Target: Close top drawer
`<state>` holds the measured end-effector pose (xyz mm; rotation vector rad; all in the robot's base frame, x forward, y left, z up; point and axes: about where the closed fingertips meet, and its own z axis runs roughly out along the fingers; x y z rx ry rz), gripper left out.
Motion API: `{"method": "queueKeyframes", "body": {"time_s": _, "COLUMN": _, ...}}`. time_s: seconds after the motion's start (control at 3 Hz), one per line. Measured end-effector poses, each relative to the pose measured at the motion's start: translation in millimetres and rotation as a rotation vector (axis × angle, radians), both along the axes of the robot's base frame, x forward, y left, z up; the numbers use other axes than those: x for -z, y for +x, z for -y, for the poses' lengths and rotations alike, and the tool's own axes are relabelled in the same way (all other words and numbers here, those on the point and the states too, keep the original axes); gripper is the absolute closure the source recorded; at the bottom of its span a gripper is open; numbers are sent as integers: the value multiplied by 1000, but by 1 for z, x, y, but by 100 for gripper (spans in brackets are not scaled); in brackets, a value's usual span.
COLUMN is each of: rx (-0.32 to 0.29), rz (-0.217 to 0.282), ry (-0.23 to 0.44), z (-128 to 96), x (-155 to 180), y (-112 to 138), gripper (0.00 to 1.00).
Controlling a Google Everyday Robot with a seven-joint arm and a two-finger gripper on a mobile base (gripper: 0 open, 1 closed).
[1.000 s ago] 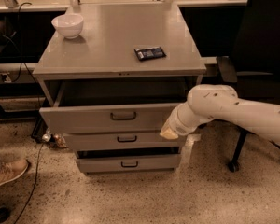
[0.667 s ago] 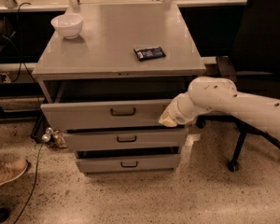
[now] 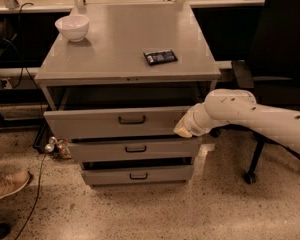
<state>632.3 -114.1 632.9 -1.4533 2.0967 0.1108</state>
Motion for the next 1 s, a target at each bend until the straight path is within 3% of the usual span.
{"method": "queueKeyframes", "body": {"time_s": 1.0, "rx": 78, "rz": 116, "ry": 22, "z": 23, "x": 8, "y": 55, "gripper": 100}}
